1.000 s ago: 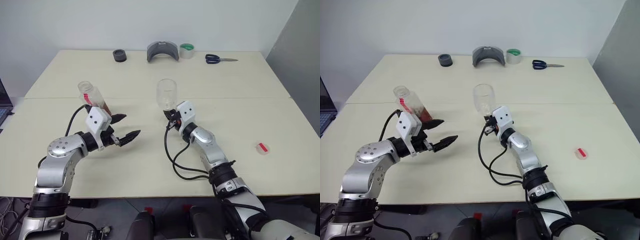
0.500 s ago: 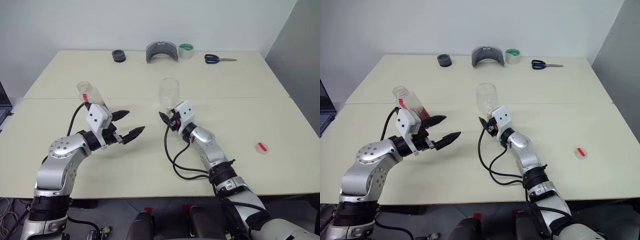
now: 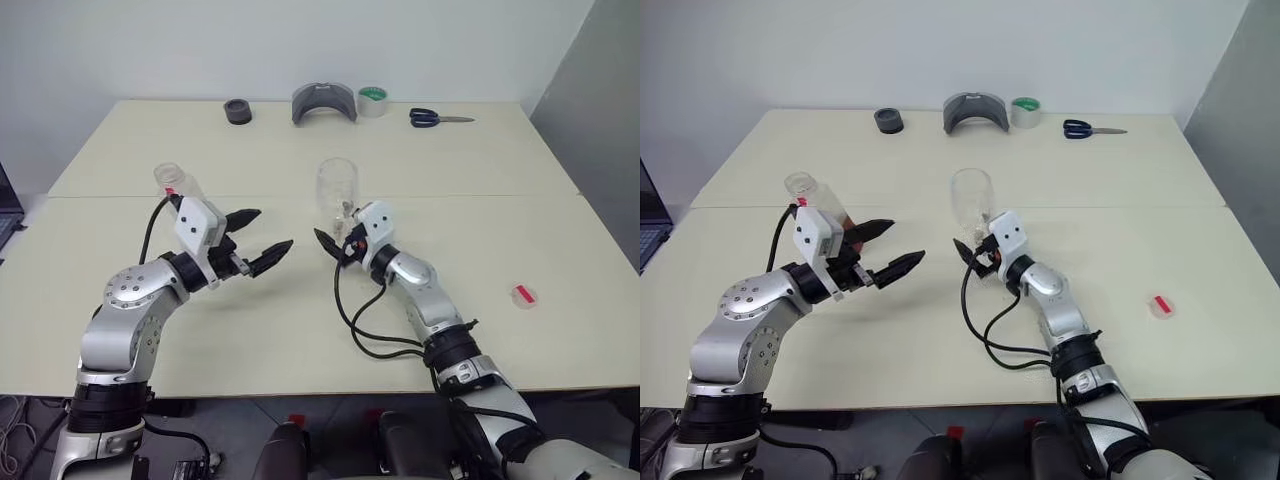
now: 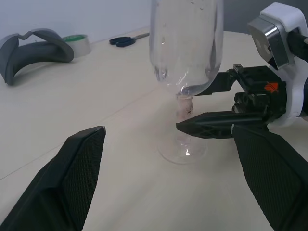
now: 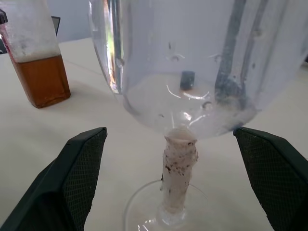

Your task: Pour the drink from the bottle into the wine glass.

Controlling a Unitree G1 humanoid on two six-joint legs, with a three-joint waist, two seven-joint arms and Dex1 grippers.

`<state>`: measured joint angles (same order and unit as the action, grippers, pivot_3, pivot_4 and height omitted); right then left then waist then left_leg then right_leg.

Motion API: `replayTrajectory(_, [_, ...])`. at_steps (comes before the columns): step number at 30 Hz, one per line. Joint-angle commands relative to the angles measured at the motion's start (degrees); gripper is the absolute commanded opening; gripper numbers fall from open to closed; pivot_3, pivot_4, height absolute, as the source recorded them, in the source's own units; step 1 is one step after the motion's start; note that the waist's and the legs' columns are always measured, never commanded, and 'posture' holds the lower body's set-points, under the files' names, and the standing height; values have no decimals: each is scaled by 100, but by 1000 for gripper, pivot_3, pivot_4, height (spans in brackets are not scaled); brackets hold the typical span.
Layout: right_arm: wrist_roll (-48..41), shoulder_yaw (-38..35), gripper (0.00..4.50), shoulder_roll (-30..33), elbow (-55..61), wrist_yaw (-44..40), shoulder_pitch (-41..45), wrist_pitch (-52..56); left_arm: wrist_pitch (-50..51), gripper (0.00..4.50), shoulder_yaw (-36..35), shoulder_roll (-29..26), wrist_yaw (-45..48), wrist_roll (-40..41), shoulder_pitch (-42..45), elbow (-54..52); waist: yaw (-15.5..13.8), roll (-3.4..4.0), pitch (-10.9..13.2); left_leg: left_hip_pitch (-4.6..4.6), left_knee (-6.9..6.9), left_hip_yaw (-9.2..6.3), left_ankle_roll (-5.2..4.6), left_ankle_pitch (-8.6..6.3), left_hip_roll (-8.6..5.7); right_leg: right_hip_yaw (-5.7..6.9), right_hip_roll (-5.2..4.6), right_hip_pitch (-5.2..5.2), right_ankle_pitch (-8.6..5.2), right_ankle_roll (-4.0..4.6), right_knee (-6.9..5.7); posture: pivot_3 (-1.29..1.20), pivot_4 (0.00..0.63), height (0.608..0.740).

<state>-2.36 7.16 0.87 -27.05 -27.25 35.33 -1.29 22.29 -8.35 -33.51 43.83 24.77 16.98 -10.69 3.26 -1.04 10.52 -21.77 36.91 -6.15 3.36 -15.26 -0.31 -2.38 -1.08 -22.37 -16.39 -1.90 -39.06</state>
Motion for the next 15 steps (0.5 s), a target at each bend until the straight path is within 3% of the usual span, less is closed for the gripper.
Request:
replayTrajectory(1, [-166,88,4478,234,995,-294,-365,464,46,4500,-107,32,-144,127,29,-345,-3,0,0,-1,1,0,0,0,0,-1,-1,0,0,0,1,0,150,740])
replayTrajectory(8, [-757,495,4478,1204,3444,-1276,-1558,1971,228,4500,-260,173,-688,50,-508,-804,-8,0,0,-2,0,-3,0,-1,1,-4,-5,1,-1,-1,4,0,150,740])
replayTrajectory(15, [-1113,424,4478,1860,4758,-1521,-2112,2276,26,4500,-506,560,-1787,-509,-1319,-751,-19,-1,1,3,1,-8,-1,-1,8,3,-5,6,-2,-3,5,0,150,740])
